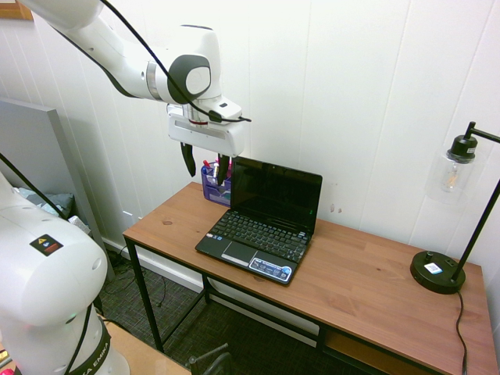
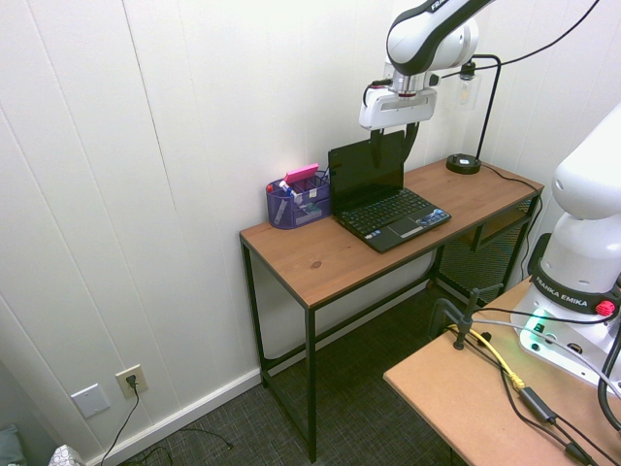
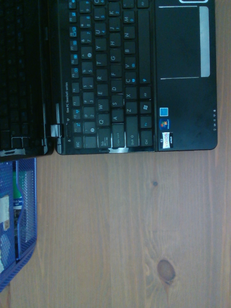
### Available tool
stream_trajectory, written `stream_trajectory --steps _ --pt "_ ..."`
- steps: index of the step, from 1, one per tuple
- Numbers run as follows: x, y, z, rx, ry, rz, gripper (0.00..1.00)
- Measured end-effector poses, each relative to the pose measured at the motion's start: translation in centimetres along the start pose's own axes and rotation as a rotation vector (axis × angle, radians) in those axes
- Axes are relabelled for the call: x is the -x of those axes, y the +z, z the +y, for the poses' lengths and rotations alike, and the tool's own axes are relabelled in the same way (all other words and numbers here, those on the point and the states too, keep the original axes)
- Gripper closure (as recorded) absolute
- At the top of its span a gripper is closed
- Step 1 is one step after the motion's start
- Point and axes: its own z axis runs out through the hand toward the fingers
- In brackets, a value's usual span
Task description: Close the laptop lid
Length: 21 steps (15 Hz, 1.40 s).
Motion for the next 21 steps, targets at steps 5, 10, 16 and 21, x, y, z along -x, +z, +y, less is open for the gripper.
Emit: stream_trajectory --steps 5,10,16,21 --pt "-0.9 -0.4 0.2 0.023 0.002 0.036 0.00" --pt "-5.0 -1.9 -1.7 0.033 0.034 0.101 0.00" --pt "-9.7 -4.2 -5.3 0.028 0.082 0.174 0.00" --pt "-14.3 -2.3 -7.7 0.021 0.115 0.181 0.00"
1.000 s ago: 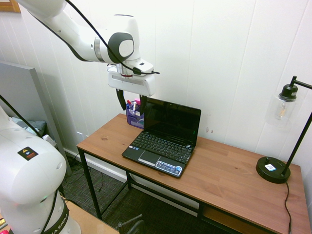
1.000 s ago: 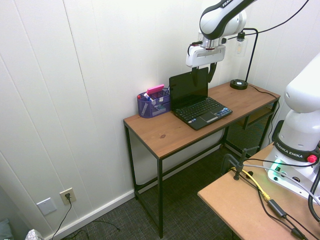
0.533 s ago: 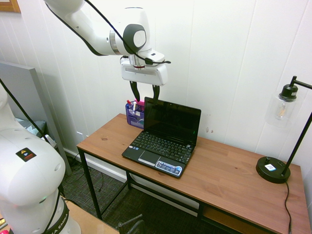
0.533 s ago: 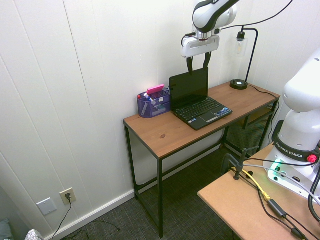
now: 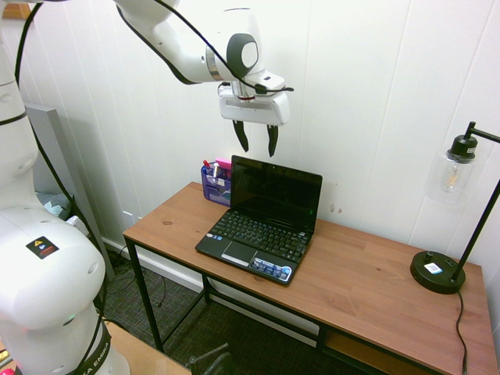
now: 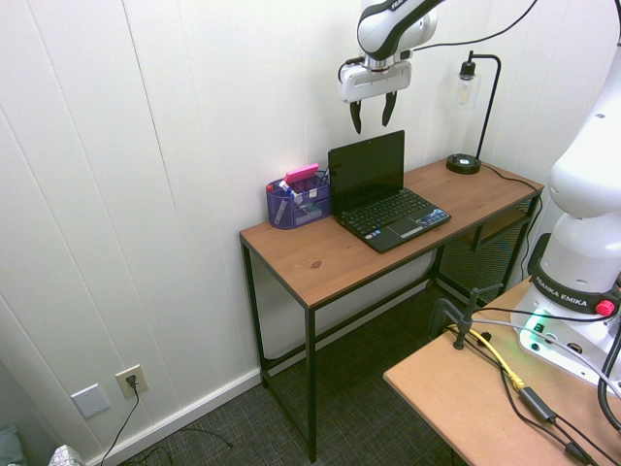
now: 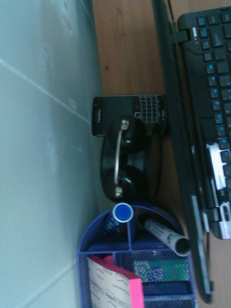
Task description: Close the laptop lid
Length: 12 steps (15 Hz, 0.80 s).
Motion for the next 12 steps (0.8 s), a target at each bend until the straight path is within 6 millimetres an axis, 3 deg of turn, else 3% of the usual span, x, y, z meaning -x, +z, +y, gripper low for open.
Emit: stream_trajectory --steps 4,5,12 --pt "-1.9 2.0 -1.9 -0.013 0.024 -0.004 0.00" --pt "-2.2 2.6 -2.4 -0.019 0.030 -0.005 1.00" --pt "-3.7 6.0 -3.7 -0.036 0.084 -0.046 1.00"
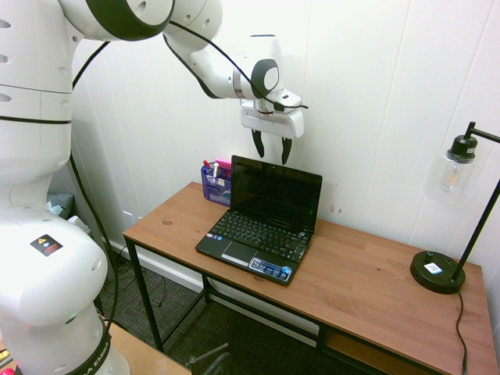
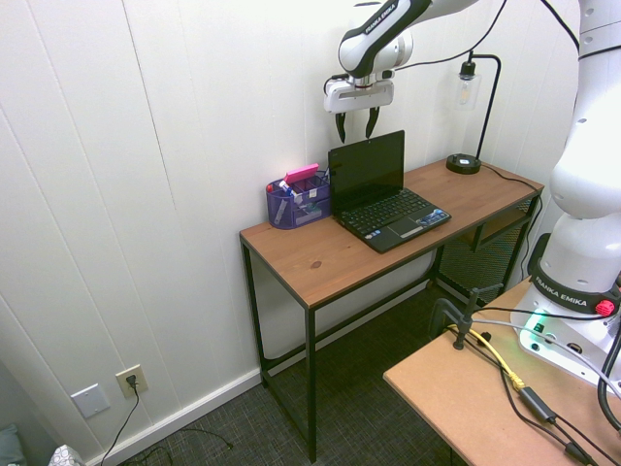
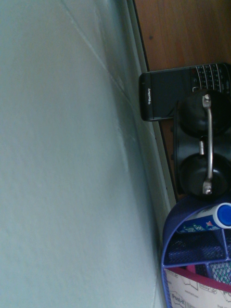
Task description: Close the laptop lid
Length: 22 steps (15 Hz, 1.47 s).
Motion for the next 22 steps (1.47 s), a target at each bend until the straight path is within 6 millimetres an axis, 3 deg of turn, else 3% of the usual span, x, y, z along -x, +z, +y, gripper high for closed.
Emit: stream_trajectory --steps 13,22 --pt "0.0 2.8 0.4 -0.002 0.027 -0.023 1.00" --pt "0.3 4.9 3.3 -0.001 0.074 -0.038 1.00"
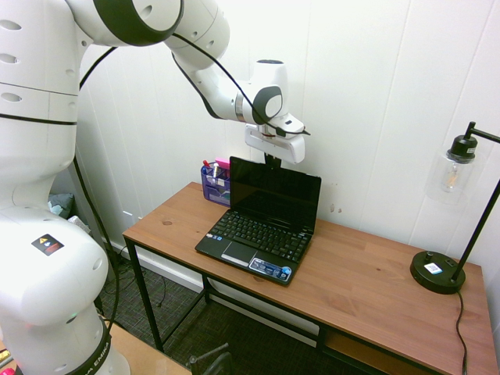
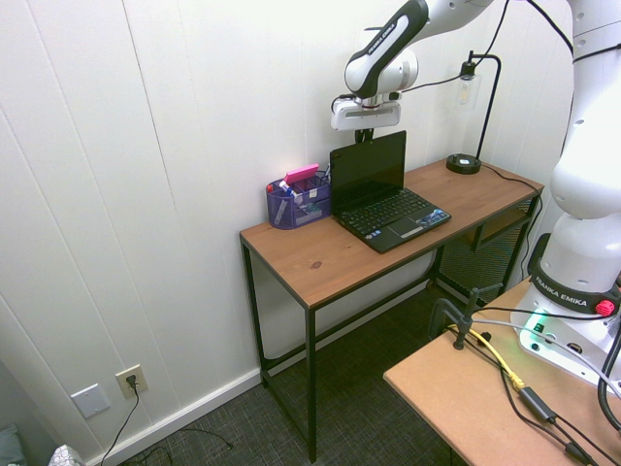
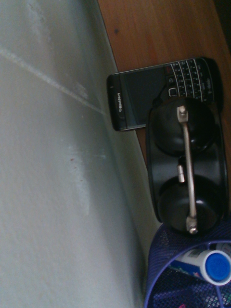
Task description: Close the laptop lid
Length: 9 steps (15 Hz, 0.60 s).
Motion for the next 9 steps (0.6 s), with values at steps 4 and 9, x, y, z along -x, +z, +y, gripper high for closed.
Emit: stream_trajectory --steps 4,9 --pt "1.0 0.2 2.4 0.014 0.010 -0.012 1.00" --pt "2.5 1.4 7.3 0.060 0.042 -0.046 1.00"
